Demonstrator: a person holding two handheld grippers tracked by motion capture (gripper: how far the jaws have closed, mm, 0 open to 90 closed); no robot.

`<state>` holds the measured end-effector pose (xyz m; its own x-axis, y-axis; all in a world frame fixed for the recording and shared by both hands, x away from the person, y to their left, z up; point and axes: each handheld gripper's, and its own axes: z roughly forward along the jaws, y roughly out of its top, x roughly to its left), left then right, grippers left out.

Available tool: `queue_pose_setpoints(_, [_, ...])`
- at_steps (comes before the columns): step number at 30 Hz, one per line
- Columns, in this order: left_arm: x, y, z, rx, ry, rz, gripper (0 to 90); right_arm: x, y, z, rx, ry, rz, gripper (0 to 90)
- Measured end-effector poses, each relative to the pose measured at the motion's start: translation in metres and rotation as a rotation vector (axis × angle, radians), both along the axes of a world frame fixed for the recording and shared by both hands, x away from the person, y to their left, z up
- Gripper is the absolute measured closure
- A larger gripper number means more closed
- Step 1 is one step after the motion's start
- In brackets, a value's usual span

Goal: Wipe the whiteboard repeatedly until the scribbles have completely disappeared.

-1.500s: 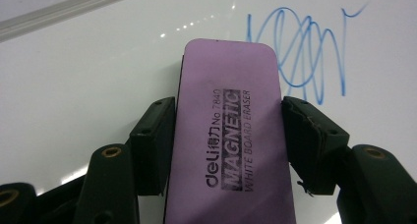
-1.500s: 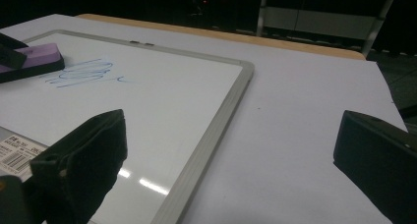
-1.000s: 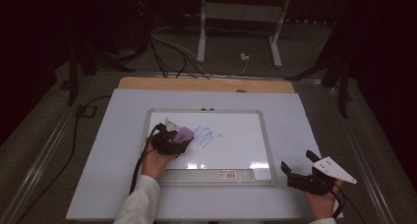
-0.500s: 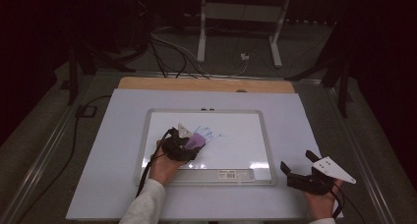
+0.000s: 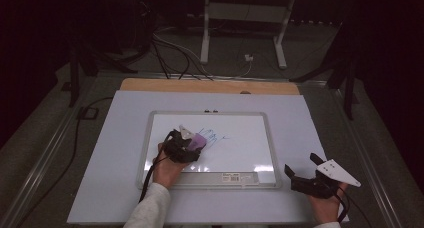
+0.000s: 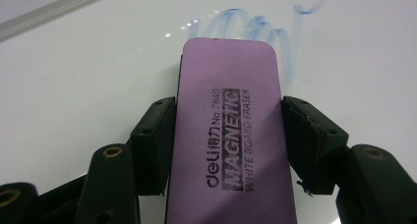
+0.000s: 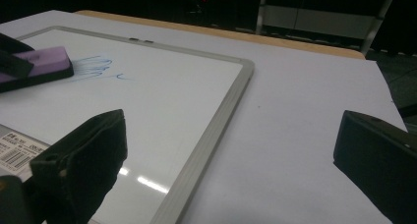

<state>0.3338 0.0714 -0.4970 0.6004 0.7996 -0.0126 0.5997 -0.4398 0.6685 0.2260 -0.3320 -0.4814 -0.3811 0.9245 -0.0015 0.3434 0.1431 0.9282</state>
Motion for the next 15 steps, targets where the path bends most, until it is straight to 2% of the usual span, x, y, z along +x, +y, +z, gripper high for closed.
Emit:
queue_pose_setpoints(2, [-0.003, -0.008, 0.000, -0.004, 0.001, -0.045, 42.0, 0.000, -0.001, 0.000, 0.005, 0.002, -0.003, 0.0])
queue_pose_setpoints(5, [-0.005, -0.012, 0.001, 0.017, -0.006, -0.065, 42.0, 0.000, -0.002, 0.000, 0.005, 0.001, -0.005, 0.0])
queue_pose_setpoints(6, [-0.004, -0.011, 0.001, 0.022, -0.008, -0.052, 42.0, 0.000, -0.002, 0.000, 0.004, 0.000, -0.005, 0.0])
queue_pose_setpoints(8, [0.000, -0.005, 0.001, 0.058, -0.036, -0.003, 42.0, 0.000, -0.002, 0.000, 0.004, -0.001, -0.006, 0.0])
queue_pose_setpoints(11, [0.008, 0.010, 0.002, 0.084, -0.044, 0.082, 42.0, -0.001, -0.003, 0.000, 0.004, -0.002, -0.007, 0.0])
queue_pose_setpoints(13, [0.013, 0.019, 0.002, 0.085, -0.038, 0.131, 42.0, -0.001, -0.003, 0.000, 0.006, -0.003, -0.009, 0.0])
queue_pose_setpoints(14, [0.015, 0.024, 0.002, 0.073, -0.030, 0.156, 42.0, 0.000, -0.003, 0.000, 0.006, -0.003, -0.010, 0.0])
queue_pose_setpoints(15, [0.016, 0.026, 0.001, 0.065, -0.023, 0.162, 42.0, 0.000, -0.004, 0.000, 0.004, -0.003, -0.010, 0.0])
